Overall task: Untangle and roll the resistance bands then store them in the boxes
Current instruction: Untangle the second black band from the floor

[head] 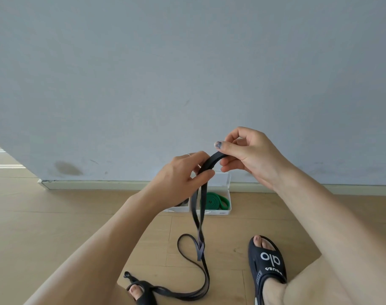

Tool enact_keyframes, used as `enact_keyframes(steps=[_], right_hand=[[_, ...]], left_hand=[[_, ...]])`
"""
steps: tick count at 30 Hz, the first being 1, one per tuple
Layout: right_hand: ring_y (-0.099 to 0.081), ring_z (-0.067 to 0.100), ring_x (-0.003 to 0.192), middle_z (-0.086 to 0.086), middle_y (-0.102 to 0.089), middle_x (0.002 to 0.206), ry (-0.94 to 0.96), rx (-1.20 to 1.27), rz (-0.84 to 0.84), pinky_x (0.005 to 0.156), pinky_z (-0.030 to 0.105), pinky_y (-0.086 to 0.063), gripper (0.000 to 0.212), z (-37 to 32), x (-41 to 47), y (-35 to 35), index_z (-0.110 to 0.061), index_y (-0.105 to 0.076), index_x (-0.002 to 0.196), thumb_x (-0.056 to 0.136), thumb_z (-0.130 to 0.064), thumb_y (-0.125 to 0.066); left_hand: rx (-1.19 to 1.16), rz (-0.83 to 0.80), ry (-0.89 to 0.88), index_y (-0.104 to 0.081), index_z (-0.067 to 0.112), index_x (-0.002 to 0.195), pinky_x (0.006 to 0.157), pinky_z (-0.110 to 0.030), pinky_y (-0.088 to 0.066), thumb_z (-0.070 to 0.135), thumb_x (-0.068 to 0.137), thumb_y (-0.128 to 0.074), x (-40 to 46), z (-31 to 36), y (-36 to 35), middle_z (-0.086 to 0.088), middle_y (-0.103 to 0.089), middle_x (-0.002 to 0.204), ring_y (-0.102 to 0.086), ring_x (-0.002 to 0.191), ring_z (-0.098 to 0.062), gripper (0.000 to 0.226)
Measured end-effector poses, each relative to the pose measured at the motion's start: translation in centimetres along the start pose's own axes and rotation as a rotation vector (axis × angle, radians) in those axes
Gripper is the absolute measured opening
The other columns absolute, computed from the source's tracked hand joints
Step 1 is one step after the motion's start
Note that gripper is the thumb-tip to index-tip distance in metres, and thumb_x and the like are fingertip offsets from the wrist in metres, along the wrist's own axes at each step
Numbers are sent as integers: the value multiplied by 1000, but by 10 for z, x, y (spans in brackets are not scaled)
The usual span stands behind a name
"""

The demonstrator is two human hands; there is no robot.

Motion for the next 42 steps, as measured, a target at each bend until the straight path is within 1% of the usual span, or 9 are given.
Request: enact_keyframes(steps=[8, 19, 24, 28, 31, 34, 37, 40, 42], right_hand=[[-72, 26, 66, 14, -69, 75, -16, 24, 8, 62, 29, -59, 21, -1, 0, -4, -3, -58, 86, 93, -10, -77], [-71, 21, 63, 11, -69, 76, -91, 39, 57, 57, 25, -58, 19, -3, -1, 1, -4, -58, 86, 94, -10, -75], [-69, 14, 61, 6, -68, 72, -154, 228, 50, 57, 20, -57, 16, -5, 0, 2, -6, -60, 87, 95, -7, -73], [-71, 17, 61, 10, -69, 76, -150, 164, 65, 56, 22, -57, 16, -4, 2, 2, -4, -59, 89, 95, -8, -74], [-74, 20, 66, 11, -73, 82, -106, -109, 53, 61, 27, -58, 17, 2, 4, 2, -5, -60, 90, 99, -16, -70], [-67, 3, 86, -8, -74, 95, 110, -651, 60, 74, 15, -48, 7, 9, 4, 0, -23, -66, 101, 100, -17, -61], [-58, 6, 96, -10, -69, 112, 389, -769, 51, 76, 5, -37, 36, 6, -2, -17, -23, -65, 123, 100, -2, -47], [-62, 18, 93, -1, -72, 105, 515, -901, -26, 80, 25, -48, 31, 4, -6, -41, -18, -62, 129, 107, -13, -41], [-64, 25, 89, 0, -70, 96, 372, -991, -96, 80, 41, -51, 31, 9, -7, -50, -19, -56, 130, 112, -32, -33]], left_hand=[[5, -2, 5, -56, 25, 91, 72, -46, -57, 50, 94, -57, 0, 6, 0, 9, -63, 82, -62, 79, -19, 25], [-173, 12, 71, -69, 15, 100, 78, -14, -53, 17, 98, -67, 2, 6, 11, 5, -78, 83, -74, 82, -3, 3], [-404, -81, 204, -68, 14, 97, 93, -33, -55, 24, 105, -58, 2, 11, 16, 4, -76, 83, -76, 92, -15, 16], [-584, -149, 271, -66, 5, 98, 76, -31, -51, 22, 113, -36, 0, 10, 21, -2, -60, 78, -56, 71, -20, 37], [-506, -157, 282, -66, 6, 98, 73, -31, -46, 19, 112, -39, -1, 8, 21, 0, -61, 78, -51, 69, -19, 33], [-422, -167, 310, -67, 10, 95, 74, -32, -48, 21, 110, -44, -1, 8, 19, 2, -63, 77, -54, 69, -18, 30], [-337, -183, 317, -68, 14, 90, 71, -26, -49, 21, 108, -47, 1, 11, 15, 8, -65, 73, -57, 66, -13, 28], [-296, -168, 336, -63, 16, 76, 65, -15, -47, 20, 106, -48, 3, 14, 12, 14, -64, 63, -57, 61, -6, 33], [-300, -147, 347, -61, 14, 73, 61, -10, -44, 19, 106, -47, 2, 14, 12, 14, -64, 59, -57, 57, -1, 36]])
Point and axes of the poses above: each hand's wrist, its own x-axis towards the middle knuckle, its own y-axis out of the back of the hand, z = x × y, the point moved 1 cm from there along x, towards the middle knuckle
